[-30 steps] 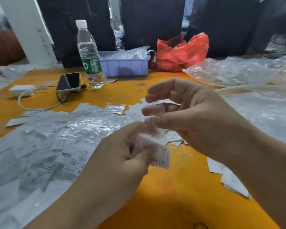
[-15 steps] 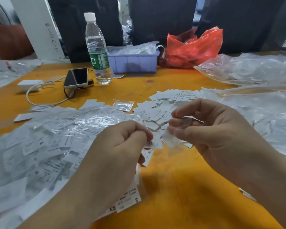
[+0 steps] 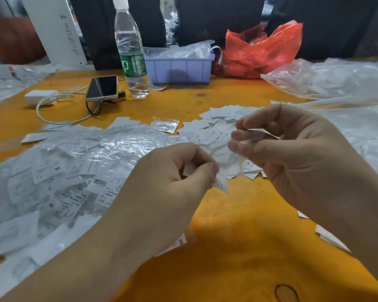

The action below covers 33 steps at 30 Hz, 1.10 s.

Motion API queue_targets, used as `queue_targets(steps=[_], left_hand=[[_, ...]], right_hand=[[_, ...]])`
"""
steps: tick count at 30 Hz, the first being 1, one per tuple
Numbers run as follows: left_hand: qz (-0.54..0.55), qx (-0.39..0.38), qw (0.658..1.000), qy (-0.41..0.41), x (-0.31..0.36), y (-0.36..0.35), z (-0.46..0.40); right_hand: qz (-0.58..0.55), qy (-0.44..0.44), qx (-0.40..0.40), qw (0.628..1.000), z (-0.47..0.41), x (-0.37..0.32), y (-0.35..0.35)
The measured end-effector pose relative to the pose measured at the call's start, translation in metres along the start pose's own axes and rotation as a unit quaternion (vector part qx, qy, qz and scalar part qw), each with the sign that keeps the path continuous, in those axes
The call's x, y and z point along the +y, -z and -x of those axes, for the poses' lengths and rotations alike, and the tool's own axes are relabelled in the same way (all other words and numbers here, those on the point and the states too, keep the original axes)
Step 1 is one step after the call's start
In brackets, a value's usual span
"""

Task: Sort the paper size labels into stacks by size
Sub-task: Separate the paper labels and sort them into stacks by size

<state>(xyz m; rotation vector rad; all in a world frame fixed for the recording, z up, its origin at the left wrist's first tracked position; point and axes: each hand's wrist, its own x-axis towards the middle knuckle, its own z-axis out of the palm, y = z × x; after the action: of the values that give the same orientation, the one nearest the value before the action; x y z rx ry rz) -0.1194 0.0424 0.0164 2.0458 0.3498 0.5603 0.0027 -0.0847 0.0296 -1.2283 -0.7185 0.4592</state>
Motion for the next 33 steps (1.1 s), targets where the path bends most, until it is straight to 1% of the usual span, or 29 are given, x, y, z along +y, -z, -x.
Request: queue_targets(steps=[3,6,9,12,17,22,26,29,33], left_hand=[[0.002,0.005,1.0,-0.004,-0.0037,0.0038,-0.0018],[0.006,0.0,1.0,0.001,-0.0028,0.005,-0.0018],[-0.003,0.0,1.0,0.0,-0.0005,0.0037,-0.0004],[-0.004,0.012,1.0,-0.009,-0.0011,0.0037,-0.0003],[-0.006,0.039,0.999,-0.001,-0.0036,0.0084,-0.0013],[-0.008,0.042,0.999,-0.002,-0.0041,0.0104,-0.0014],[0.007,0.041,0.999,-0.019,-0.0029,0.0107,-0.0025],[0.006,0.029,0.999,-0.024,-0.003,0.0086,-0.0017],[0.028,0.006,0.999,-0.03,-0.0008,0.0049,-0.0004]], right_hand=[[-0.008,-0.013,-0.022,1.0,-0.0028,0.0008,0.0027],[-0.029,-0.054,-0.051,0.997,-0.0041,0.0012,0.0017],[0.034,-0.078,-0.093,0.992,-0.001,0.0044,-0.0015],[0.09,-0.073,-0.122,0.986,0.0006,0.0057,-0.0009],[0.109,-0.059,-0.1,0.987,-0.002,0.001,0.0037],[0.086,-0.053,-0.066,0.993,-0.0036,-0.001,0.0037],[0.109,-0.043,-0.104,0.988,-0.0011,-0.0024,0.0015],[0.083,-0.033,-0.117,0.989,0.0017,-0.0003,-0.0018],[0.041,0.002,-0.054,0.998,0.0002,-0.0026,-0.0002]])
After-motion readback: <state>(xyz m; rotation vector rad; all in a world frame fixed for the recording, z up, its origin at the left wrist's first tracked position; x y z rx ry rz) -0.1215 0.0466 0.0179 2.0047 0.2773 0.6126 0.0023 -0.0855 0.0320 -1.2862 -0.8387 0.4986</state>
